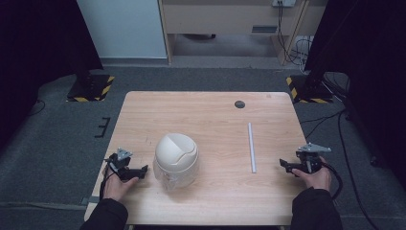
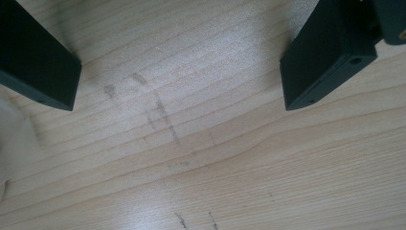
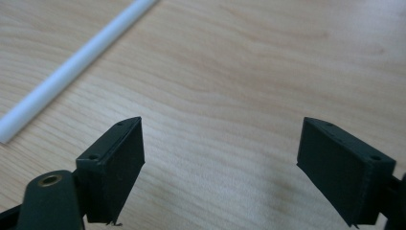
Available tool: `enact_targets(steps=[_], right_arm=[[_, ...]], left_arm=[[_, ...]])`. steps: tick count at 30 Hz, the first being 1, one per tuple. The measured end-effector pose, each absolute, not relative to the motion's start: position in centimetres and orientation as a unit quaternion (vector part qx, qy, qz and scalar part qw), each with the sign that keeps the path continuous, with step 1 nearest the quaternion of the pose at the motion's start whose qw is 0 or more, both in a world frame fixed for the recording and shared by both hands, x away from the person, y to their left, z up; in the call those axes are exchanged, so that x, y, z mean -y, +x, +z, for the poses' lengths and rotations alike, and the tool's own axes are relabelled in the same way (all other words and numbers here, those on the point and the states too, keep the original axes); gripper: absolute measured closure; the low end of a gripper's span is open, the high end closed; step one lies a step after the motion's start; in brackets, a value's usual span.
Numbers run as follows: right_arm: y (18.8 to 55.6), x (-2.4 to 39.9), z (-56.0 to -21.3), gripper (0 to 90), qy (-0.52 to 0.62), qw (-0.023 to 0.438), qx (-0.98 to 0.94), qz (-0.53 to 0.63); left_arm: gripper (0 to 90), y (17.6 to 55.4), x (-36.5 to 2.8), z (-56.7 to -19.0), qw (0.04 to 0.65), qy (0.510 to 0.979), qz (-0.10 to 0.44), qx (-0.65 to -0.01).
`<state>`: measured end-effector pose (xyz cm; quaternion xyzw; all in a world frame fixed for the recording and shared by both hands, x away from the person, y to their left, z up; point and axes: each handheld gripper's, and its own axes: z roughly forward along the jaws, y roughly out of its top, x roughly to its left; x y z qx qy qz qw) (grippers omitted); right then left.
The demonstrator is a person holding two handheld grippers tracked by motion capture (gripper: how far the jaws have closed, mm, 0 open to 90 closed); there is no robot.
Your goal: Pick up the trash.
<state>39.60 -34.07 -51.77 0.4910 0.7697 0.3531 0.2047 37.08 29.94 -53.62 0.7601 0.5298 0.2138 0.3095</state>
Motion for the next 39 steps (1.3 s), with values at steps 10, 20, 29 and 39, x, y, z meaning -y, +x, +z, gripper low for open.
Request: enact_targets(steps=[10, 20, 29, 39], right_arm=[[39.5, 33.8, -49.3, 13.5, 0.450, 0.223, -0.770, 0.393], [39.1, 32.3, -46.1, 14.2, 0.412, 0.238, -0.769, 0.428], [38.6, 30.7, -43.0, 14.6, 0.369, 0.242, -0.769, 0.463], [38.0, 28.0, -40.2, 14.8, 0.322, 0.234, -0.775, 0.491]], left_arm=[[0.0, 37.2, -30.0, -53.6, 0.309, 0.759, 0.215, -0.531], [0.0, 37.2, -30.0, -53.6, 0.309, 0.759, 0.215, -0.531], [0.0, 37.2, -30.0, -53.6, 0.308, 0.759, 0.215, -0.531], [0.0, 37.2, -30.0, -53.6, 0.308, 0.759, 0.215, -0.531]])
